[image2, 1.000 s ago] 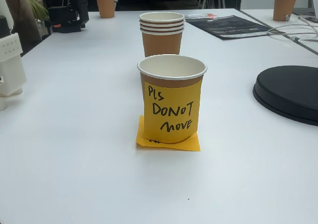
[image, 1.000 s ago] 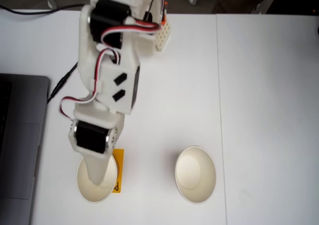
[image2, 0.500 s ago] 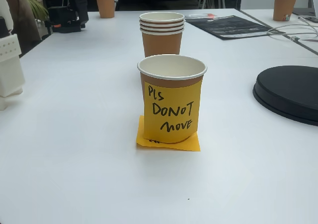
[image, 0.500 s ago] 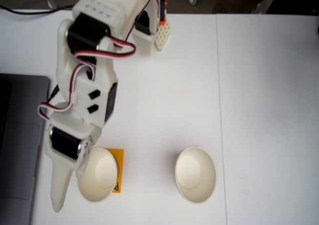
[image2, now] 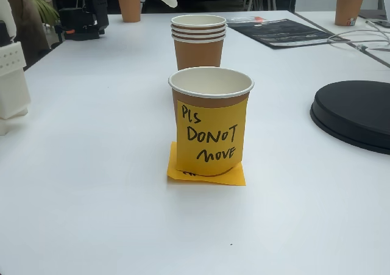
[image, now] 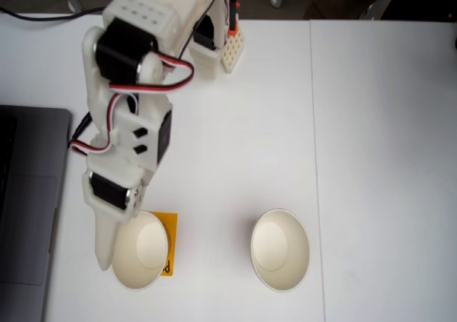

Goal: Pickup cup and make a pile of cup.

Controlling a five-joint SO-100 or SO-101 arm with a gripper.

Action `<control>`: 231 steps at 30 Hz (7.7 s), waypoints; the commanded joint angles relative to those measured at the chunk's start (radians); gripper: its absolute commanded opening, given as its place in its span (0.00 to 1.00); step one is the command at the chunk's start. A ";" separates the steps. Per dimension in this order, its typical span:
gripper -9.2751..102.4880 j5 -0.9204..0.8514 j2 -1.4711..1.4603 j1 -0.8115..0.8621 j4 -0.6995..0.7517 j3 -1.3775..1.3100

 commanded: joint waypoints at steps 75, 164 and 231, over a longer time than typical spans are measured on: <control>0.33 -0.003 -0.360 -0.005 0.014 -0.169; 0.02 -0.002 0.307 -0.308 -0.011 0.020; 0.02 0.012 0.118 -0.726 0.107 -0.106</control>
